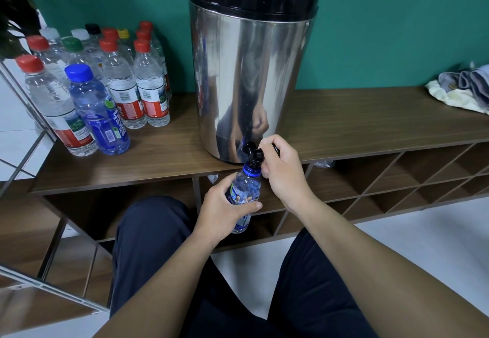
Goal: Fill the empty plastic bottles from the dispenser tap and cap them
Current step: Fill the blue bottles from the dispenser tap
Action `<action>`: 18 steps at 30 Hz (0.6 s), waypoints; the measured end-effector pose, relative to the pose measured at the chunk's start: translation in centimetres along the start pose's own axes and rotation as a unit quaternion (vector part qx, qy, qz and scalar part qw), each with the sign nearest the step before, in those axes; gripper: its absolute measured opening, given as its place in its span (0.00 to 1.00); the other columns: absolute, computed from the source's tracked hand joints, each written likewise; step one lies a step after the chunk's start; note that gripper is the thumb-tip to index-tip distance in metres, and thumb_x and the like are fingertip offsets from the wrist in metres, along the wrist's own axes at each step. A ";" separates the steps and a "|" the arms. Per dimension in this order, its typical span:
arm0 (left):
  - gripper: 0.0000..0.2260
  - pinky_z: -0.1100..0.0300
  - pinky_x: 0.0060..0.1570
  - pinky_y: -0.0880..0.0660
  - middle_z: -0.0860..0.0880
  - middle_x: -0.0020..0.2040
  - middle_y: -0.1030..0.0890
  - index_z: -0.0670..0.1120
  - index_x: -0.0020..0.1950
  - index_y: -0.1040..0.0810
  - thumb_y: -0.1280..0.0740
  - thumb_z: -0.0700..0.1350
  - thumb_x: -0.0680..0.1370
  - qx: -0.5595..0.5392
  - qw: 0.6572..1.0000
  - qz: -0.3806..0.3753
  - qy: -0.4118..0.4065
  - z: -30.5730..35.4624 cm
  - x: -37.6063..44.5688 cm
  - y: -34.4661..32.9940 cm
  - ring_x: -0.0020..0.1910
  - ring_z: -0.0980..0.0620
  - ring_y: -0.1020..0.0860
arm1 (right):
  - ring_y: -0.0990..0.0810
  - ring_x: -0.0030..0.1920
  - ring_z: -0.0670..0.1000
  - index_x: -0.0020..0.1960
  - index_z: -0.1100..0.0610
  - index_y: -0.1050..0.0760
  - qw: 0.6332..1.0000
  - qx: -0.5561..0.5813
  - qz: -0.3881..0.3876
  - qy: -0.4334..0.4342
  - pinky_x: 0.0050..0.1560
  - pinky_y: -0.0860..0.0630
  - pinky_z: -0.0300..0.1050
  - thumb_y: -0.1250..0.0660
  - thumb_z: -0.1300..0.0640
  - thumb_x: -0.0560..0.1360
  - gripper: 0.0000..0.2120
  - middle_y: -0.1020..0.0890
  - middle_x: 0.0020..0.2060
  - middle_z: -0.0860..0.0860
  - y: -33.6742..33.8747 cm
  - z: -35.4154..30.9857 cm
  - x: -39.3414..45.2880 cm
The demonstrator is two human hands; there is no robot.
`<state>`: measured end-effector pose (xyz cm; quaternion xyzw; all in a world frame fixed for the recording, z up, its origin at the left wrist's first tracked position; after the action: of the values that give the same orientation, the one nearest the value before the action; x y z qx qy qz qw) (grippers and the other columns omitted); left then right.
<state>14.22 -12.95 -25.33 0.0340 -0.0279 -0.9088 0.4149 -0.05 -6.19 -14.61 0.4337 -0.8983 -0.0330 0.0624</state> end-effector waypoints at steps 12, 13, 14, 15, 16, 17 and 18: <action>0.36 0.42 0.69 0.17 0.56 0.61 0.11 0.55 0.74 0.19 0.11 0.43 0.69 0.005 1.000 0.001 -0.002 0.3 -0.2 -0.1 0.61 0.53 0.12 | 0.36 0.31 0.50 0.47 0.55 0.25 1.000 0.003 0.003 -0.003 0.36 0.35 0.47 0.37 0.51 0.90 0.14 0.32 0.28 0.46 0.0 -0.2 -0.1; 0.36 0.42 0.68 0.17 0.56 0.61 0.11 0.55 0.74 0.19 0.11 0.42 0.69 0.005 1.000 0.002 0.000 0.3 -0.2 -0.1 0.61 0.53 0.12 | 0.36 0.31 0.50 0.47 0.54 0.25 1.000 0.003 0.003 -0.002 0.36 0.35 0.47 0.37 0.51 0.90 0.14 0.32 0.29 0.47 0.0 -0.2 -0.1; 0.36 0.43 0.68 0.17 0.56 0.61 0.11 0.55 0.75 0.19 0.11 0.42 0.69 0.006 1.000 0.002 0.001 0.3 -0.2 -0.1 0.61 0.54 0.12 | 0.35 0.31 0.50 0.47 0.54 0.25 1.000 0.002 0.002 -0.002 0.36 0.35 0.47 0.37 0.51 0.90 0.14 0.32 0.29 0.47 0.0 -0.3 -0.2; 0.36 0.43 0.68 0.17 0.56 0.61 0.11 0.56 0.75 0.19 0.11 0.43 0.69 0.006 1.000 0.002 0.002 0.3 -0.2 0.0 0.61 0.53 0.12 | 0.35 0.32 0.49 0.47 0.54 0.25 1.000 0.000 0.002 -0.003 0.36 0.35 0.48 0.37 0.51 0.89 0.14 0.32 0.29 0.47 0.0 -0.3 -0.2; 0.37 0.42 0.68 0.17 0.56 0.62 0.11 0.56 0.75 0.19 0.11 0.44 0.69 0.008 1.000 0.001 0.002 0.3 -0.2 0.0 0.61 0.53 0.12 | 0.35 0.32 0.49 0.47 0.55 0.25 1.000 -0.001 0.003 -0.003 0.36 0.35 0.48 0.37 0.51 0.89 0.14 0.31 0.29 0.46 0.0 -0.3 -0.2; 0.37 0.42 0.68 0.17 0.56 0.62 0.11 0.56 0.75 0.19 0.11 0.44 0.69 0.010 1.000 0.002 0.002 0.3 -0.2 0.0 0.62 0.53 0.13 | 0.35 0.32 0.49 0.47 0.55 0.25 1.000 -0.001 0.003 -0.004 0.36 0.35 0.48 0.37 0.51 0.89 0.14 0.32 0.29 0.47 0.0 -0.3 -0.2; 0.36 0.42 0.68 0.17 0.56 0.62 0.11 0.56 0.75 0.19 0.11 0.44 0.69 0.011 1.000 0.003 0.002 0.3 -0.2 0.0 0.61 0.53 0.12 | 0.35 0.32 0.49 0.47 0.55 0.25 1.000 0.001 0.003 -0.003 0.36 0.35 0.48 0.37 0.51 0.89 0.14 0.32 0.29 0.47 0.0 -0.3 -0.2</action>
<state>14.34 -12.81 -25.02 0.0400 -0.0371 -0.9072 0.4171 0.11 -6.05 -14.37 0.4310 -0.8998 -0.0337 0.0591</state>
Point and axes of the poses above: each hand's wrist, its own x-axis towards the middle knuckle, its own y-axis out of the back of the hand, z = x × y, the point moved 10 cm from there along x, towards the middle knuckle
